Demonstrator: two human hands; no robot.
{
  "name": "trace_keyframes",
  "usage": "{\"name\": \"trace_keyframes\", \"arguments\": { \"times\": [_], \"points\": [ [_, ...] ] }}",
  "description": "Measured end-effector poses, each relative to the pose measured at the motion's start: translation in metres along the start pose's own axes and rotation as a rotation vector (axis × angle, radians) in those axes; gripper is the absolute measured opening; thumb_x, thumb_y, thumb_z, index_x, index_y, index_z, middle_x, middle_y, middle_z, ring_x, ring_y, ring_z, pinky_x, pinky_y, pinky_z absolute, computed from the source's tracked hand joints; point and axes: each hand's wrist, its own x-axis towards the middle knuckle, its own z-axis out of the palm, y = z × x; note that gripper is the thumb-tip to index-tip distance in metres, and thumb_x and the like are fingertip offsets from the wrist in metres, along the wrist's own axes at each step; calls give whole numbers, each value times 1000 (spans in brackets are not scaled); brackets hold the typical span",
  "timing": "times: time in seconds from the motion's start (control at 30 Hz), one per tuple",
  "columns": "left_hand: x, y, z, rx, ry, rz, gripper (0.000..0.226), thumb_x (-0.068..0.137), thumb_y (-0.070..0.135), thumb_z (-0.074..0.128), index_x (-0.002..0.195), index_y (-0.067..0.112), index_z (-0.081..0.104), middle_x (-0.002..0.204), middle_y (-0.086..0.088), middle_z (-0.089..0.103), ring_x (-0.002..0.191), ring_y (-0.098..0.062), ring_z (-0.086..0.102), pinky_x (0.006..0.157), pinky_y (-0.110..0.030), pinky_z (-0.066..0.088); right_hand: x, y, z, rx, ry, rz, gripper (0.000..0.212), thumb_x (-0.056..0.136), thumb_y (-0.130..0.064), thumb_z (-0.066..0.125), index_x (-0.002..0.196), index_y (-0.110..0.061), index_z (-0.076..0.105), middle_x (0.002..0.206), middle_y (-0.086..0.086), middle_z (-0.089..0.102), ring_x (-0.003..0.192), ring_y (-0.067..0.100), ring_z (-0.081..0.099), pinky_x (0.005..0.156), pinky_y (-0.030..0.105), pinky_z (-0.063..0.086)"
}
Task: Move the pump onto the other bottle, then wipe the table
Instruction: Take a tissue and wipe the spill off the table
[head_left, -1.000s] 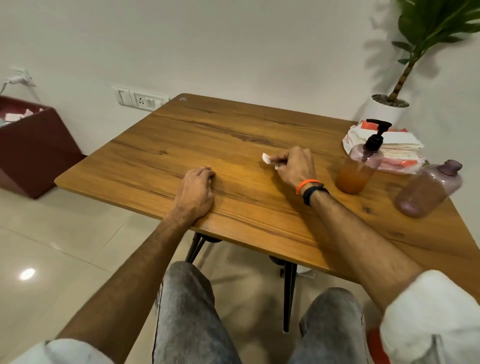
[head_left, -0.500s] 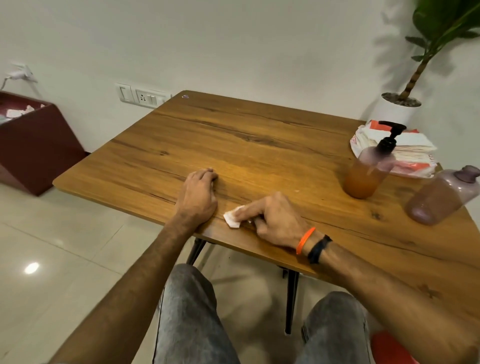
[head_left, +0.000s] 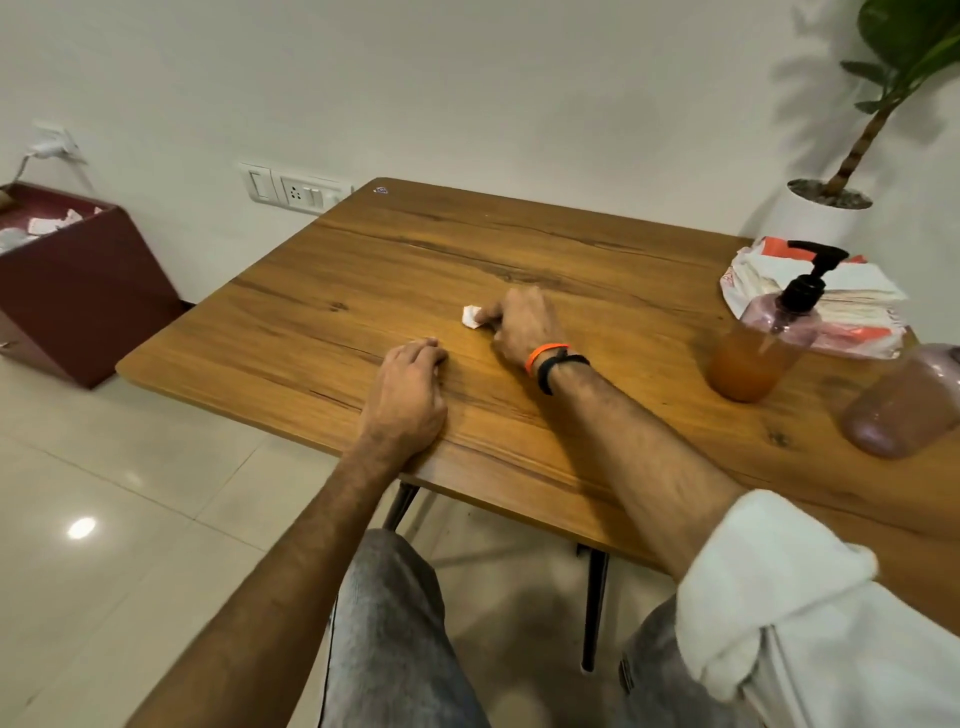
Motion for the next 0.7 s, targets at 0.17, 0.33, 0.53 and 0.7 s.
{"name": "trace_keyframes", "arguments": {
  "times": [0.17,0.33,0.53,0.7],
  "points": [
    [-2,2,0,12,16,6,40,98,14,45,136,7,54,148,-11,47,137,-26,38,117,-38,27,-65,-10,-12,39,-122,-278,44,80,-1,57,110,-28,73,110,-3,72,106,15,66,96,28,50],
    [-2,3,1,12,13,5,41,99,16,43,139,9,52,151,-9,45,139,-25,36,119,-40,27,-90,37,-47,160,-101,-164,39,78,4,61,101,-24,77,105,-6,74,101,5,67,93,20,51],
    [-1,2,0,13,7,3,40,100,17,43,138,9,52,149,-9,47,138,-25,37,118,-40,28,-65,98,-65,33,136,255,38,85,-1,61,109,-26,74,110,7,73,100,22,67,96,28,51],
    [-3,5,-1,23,-2,-3,40,100,16,43,139,9,51,149,-10,46,139,-25,37,118,-40,26,-104,73,-57,13,68,134,42,82,-3,57,109,-30,75,109,0,74,103,18,67,96,27,50]
  ]
}}
